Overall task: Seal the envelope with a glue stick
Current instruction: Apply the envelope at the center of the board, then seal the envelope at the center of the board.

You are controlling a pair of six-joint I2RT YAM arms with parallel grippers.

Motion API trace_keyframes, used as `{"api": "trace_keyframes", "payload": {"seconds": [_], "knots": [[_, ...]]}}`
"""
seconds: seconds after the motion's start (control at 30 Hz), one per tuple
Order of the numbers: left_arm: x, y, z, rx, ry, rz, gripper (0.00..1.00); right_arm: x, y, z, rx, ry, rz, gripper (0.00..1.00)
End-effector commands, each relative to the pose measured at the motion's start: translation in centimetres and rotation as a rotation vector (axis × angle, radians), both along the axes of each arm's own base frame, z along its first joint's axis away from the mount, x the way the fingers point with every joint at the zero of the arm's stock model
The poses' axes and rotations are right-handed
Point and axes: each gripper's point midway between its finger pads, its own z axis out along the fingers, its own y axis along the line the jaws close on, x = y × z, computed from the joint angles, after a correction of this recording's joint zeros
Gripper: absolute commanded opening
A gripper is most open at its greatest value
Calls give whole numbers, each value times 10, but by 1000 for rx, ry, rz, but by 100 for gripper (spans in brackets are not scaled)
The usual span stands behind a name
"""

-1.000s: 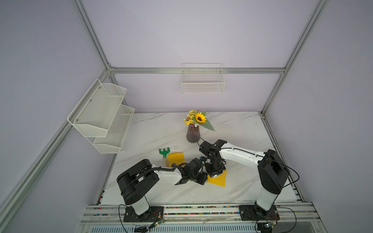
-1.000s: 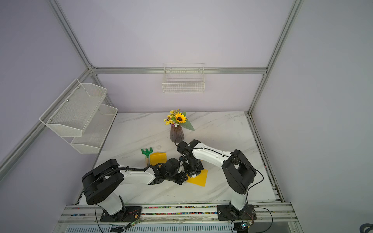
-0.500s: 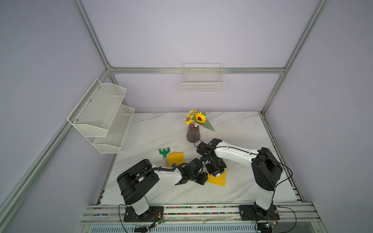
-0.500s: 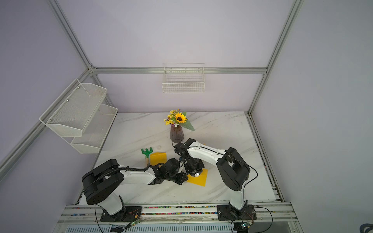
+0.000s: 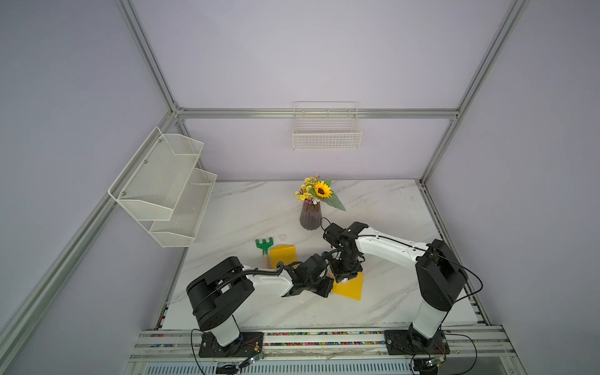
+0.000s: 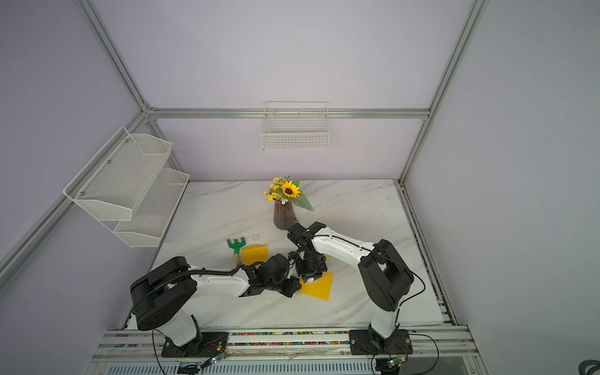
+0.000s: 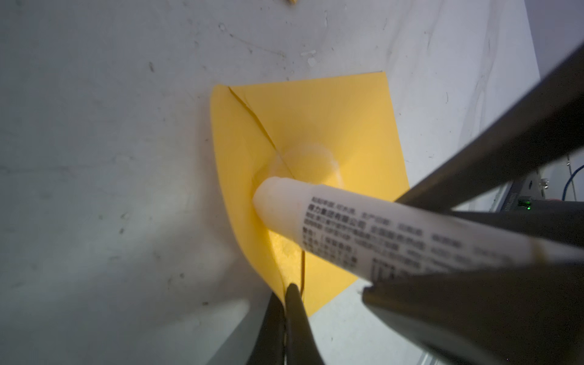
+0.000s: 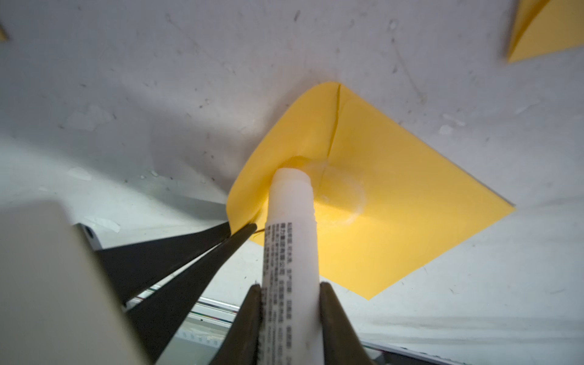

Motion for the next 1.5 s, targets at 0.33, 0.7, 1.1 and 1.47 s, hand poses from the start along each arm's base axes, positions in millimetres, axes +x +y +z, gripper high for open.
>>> {"api": "trace_keyframes", "payload": {"seconds": [0.33, 0.7, 1.1, 1.47], "knots": [[8, 52, 24, 219, -133, -17, 44, 30, -30, 68, 213, -112, -113, 0], [40, 31, 61, 95, -154, -22, 42, 41, -45, 75, 225, -140, -136, 0], [48, 24, 39, 162, -98, -44, 31, 37, -53, 74, 223, -141, -145, 0], [48, 24, 36, 168, -92, -50, 11, 34, -56, 80, 220, -152, -153, 0]]}}
